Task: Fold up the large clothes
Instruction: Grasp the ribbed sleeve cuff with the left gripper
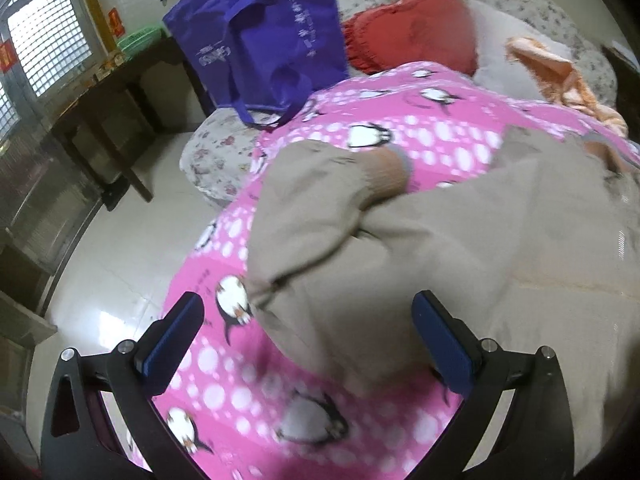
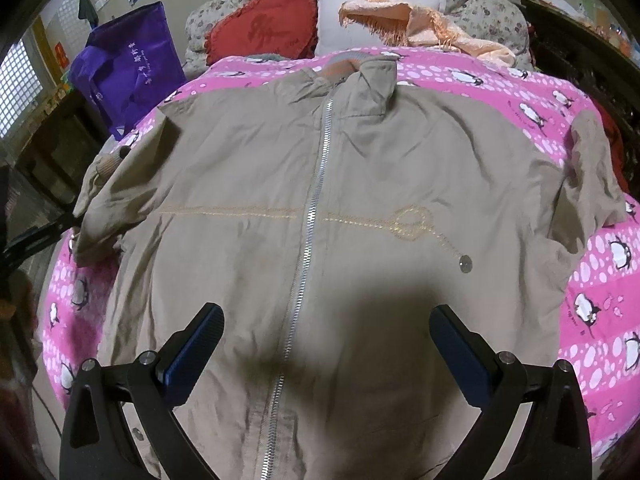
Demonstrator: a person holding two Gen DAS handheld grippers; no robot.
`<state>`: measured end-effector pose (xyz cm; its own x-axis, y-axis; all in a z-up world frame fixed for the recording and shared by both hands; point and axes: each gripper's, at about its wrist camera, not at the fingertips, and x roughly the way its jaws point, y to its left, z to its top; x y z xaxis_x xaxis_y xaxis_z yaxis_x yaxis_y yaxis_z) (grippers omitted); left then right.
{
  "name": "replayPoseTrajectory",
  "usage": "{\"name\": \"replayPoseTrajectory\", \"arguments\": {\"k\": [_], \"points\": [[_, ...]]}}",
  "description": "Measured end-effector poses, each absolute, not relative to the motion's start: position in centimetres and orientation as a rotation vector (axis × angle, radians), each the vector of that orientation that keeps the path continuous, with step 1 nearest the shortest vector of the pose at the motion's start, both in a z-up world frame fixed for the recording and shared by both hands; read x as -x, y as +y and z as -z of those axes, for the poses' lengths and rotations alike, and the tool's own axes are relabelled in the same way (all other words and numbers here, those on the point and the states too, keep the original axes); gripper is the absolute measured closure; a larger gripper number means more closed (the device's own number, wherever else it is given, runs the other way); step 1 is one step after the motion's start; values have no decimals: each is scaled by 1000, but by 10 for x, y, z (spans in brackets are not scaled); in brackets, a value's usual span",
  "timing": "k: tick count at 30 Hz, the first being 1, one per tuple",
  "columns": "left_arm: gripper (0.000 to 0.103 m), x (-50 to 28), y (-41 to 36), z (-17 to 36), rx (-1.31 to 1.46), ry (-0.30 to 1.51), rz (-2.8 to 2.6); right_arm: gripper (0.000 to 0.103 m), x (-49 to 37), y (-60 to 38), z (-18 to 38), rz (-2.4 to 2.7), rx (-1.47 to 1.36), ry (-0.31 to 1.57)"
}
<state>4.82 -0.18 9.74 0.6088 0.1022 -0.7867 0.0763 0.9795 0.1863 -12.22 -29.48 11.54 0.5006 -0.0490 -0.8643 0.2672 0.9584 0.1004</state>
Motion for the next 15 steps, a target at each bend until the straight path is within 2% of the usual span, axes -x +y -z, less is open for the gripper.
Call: {"name": "replayPoseTrajectory", "arguments": {"k": [7,8,10,11,12,14,15], "points": [[0,-88,-5,-80,-234,925,-6,0,117,-290,-110,176,-220,1062],[1,-94,-7,-75,-255,928,-9,0,116,-290,-109,175,-220,1065],[12,-104,-7,-69,-273,932,-14,0,115,-291,-108,176,-218,1072],[31,-107,-6,-67,-265,945,-9,0,115,-291,-108,179,-217,1074],[54,-111,-3,-64,-240,969,6,0,115,-292,-107,182,-217,1075],[79,-116,4,-62,-140,1024,60,0,115,-294,-106,186,-220,1079],[84,-114,7,-64,-109,1026,68,0,116,-295,-106,189,-224,1081]]}}
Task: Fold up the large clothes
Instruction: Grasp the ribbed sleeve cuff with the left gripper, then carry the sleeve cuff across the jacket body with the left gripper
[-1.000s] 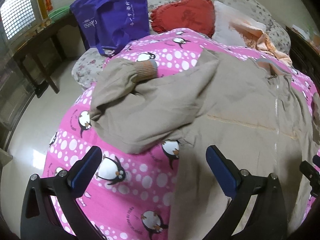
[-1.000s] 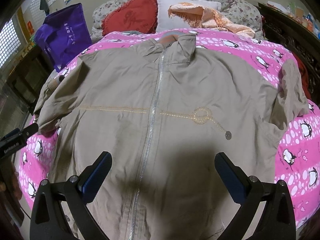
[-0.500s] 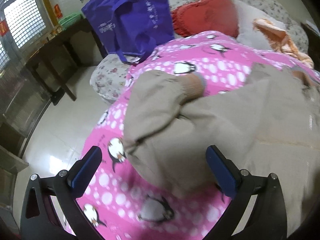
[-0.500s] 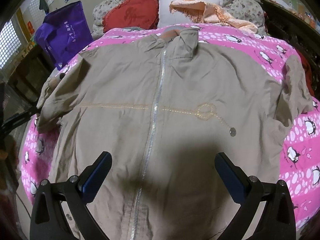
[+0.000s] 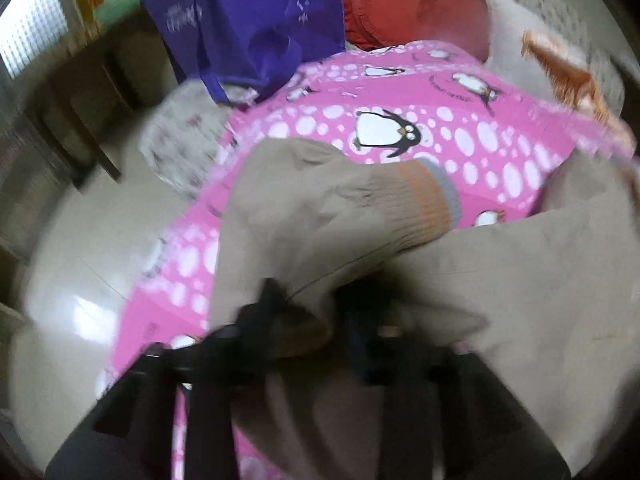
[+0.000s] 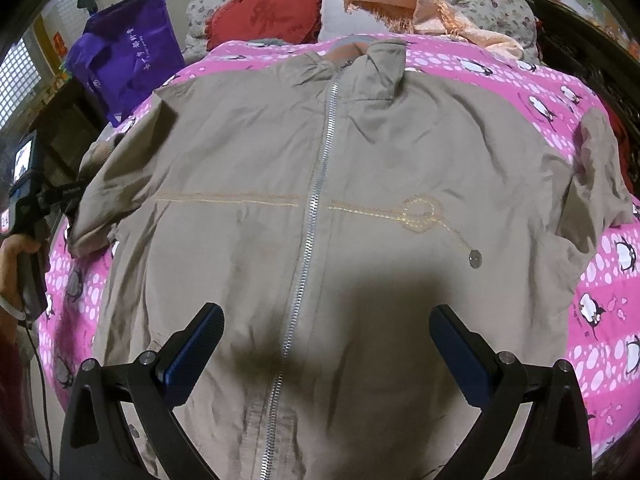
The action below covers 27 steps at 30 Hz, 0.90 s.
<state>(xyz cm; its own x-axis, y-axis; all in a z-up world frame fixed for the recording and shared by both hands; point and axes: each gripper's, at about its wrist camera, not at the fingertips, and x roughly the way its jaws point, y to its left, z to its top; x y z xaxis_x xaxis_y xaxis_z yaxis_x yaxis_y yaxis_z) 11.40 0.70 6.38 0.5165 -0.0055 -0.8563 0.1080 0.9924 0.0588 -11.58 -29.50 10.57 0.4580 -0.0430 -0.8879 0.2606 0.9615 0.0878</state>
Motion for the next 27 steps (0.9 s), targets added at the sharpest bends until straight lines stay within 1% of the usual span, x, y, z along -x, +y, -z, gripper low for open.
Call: {"name": "replayPoseTrajectory", "arguments": {"k": [1,2,5,9,14,22,27], "points": [[87,-110,8,-69,-97,1015,67,0,115,-296,-106,190,-225,1081],[93,-105,7,-77,-100,990,70,0,116,-297,-105,191,-228,1080],[97,-85,2,-103,-83,945,128,0,117,-299,-105,192,-231,1078],[97,-56,-13,-147,-24,891,258,0,120,-306,-108,202,-252,1064],[97,-39,-47,-180,85,880,410,0,131,-316,-114,217,-279,1042],[97,-6,-126,-194,110,887,603,0,160,-346,-120,276,-310,1024],[97,27,-176,-189,105,913,722,0,181,-371,-122,327,-340,1012]]}}
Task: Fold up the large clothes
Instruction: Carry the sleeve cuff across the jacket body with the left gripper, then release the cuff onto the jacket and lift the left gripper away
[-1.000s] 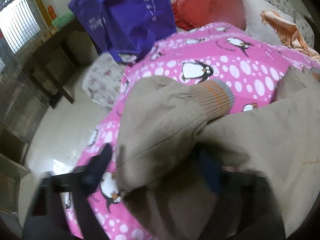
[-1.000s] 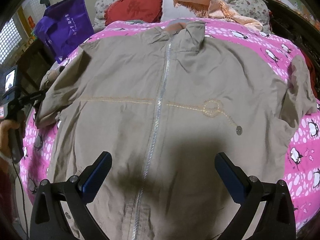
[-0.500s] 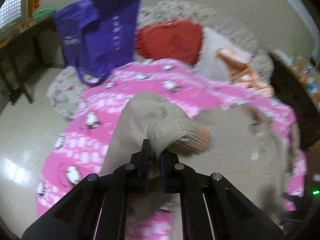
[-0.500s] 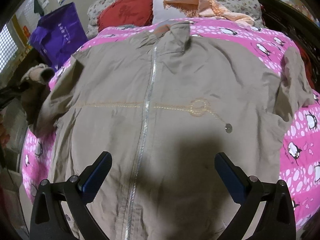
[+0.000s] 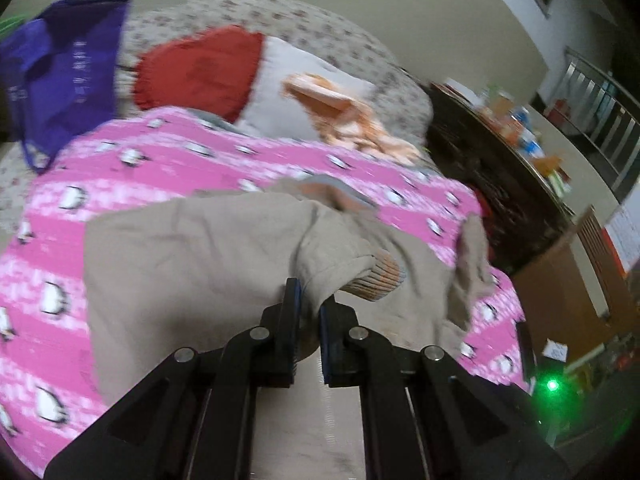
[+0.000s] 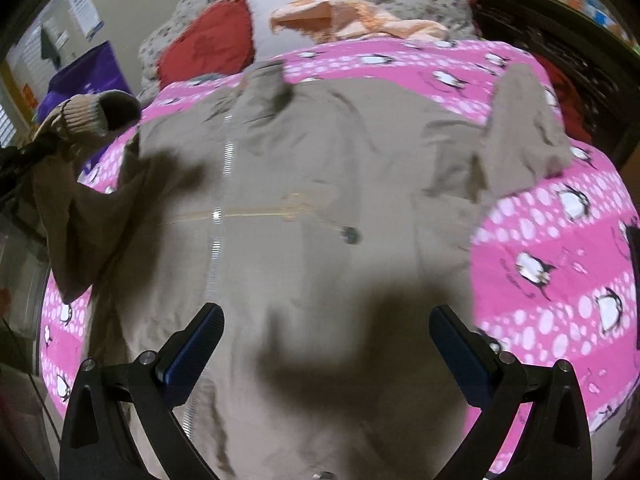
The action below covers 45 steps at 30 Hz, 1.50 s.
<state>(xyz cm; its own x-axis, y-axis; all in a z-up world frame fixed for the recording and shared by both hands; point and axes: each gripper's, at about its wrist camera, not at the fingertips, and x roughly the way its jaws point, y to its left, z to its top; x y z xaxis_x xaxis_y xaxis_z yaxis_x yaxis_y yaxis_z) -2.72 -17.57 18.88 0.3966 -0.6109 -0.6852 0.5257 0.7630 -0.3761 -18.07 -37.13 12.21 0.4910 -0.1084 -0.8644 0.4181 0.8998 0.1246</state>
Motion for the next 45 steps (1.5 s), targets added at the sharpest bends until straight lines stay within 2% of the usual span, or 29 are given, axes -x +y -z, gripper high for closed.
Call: {"name": "replayPoseTrajectory", "arguments": {"k": [13,14,16,17,20,22,23,24,27,31,33,34,35,37,38,39,43,45], "points": [[96,102,-264,-102,-62,1069,836,0,222,-417,-110,420,-405,1008],[91,106,-267,-94,-97,1067,824,0,223,-418,-111,424,-400,1003],[70,111,-264,-88,-156,1079,813,0,225,-418,-113,411,-393,993],[52,113,-260,-87,-165,1088,811,0,224,-417,-114,399,-392,989],[50,117,-227,-101,-138,1063,837,1,218,-411,-120,343,-383,968],[41,121,-204,-111,-146,1014,807,0,207,-403,-123,295,-371,953],[34,121,-184,-116,-154,974,762,0,202,-400,-124,278,-366,949],[31,119,-171,-118,-169,947,708,0,195,-397,-125,262,-361,947],[31,110,-127,-108,-252,905,492,0,164,-389,-116,194,-383,973],[31,76,-81,-63,-272,1024,266,1,133,-384,-95,127,-493,995],[31,63,-65,-44,-231,1099,209,6,116,-377,-82,108,-495,1038],[29,59,-58,-38,-189,1124,207,25,110,-369,-75,92,-460,1060],[29,56,-48,-35,-112,1130,218,50,107,-361,-70,107,-392,1080],[29,55,-42,-37,-76,1121,213,69,106,-348,-70,114,-295,1087],[29,55,-43,-38,-91,1120,219,74,110,-344,-78,107,-263,1055],[29,56,-43,-38,-105,1115,223,77,116,-344,-92,120,-222,1004],[28,57,-50,-36,-118,1097,226,77,143,-368,-138,265,-162,836],[28,58,-55,-35,-119,1098,210,71,146,-386,-140,319,-172,839]]}}
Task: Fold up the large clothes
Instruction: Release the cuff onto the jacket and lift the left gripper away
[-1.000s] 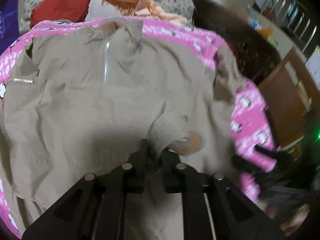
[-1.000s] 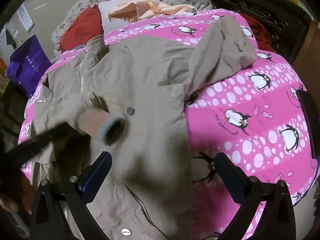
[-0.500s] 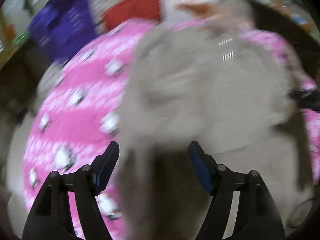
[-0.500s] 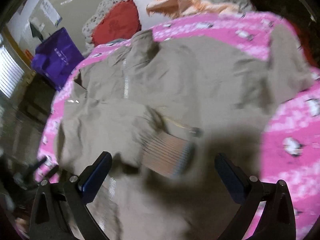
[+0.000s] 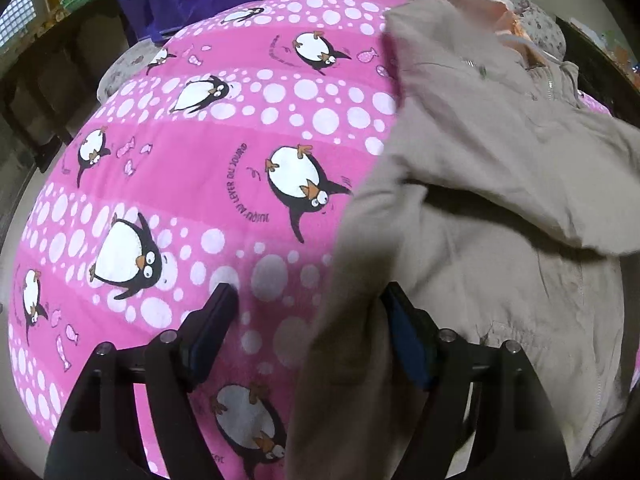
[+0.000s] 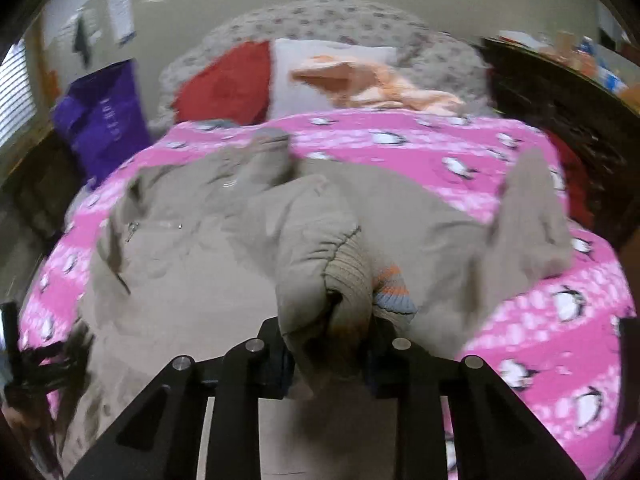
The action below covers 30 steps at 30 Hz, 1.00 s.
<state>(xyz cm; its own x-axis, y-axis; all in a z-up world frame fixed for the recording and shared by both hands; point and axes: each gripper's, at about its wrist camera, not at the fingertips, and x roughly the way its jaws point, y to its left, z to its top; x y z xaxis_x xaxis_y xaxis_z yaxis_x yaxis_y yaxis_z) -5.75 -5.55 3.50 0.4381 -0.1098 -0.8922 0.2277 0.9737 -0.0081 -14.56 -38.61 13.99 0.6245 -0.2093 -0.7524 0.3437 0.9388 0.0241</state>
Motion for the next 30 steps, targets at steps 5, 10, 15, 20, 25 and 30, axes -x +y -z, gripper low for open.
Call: {"name": "replayPoseTrajectory", "arguments": {"k": [5,10,15,20,25,30], "points": [[28,54,-68,-50,-106,1075,227,44,139,-410,-114,321,-243,1017],[28,29,-75,-47,-119,1061,200,27,134,-373,-155,164,-241,858],[28,-3,-49,-38,7,1098,161,28,79,-307,-149,-42,-97,908],[29,-15,-14,-38,167,1091,212,28,80,-300,-126,-70,-142,944],[29,-8,-8,-41,248,1099,204,28,104,-333,-94,34,-189,1010],[29,7,-17,-65,189,1077,229,28,114,-358,-99,43,-286,998]]}}
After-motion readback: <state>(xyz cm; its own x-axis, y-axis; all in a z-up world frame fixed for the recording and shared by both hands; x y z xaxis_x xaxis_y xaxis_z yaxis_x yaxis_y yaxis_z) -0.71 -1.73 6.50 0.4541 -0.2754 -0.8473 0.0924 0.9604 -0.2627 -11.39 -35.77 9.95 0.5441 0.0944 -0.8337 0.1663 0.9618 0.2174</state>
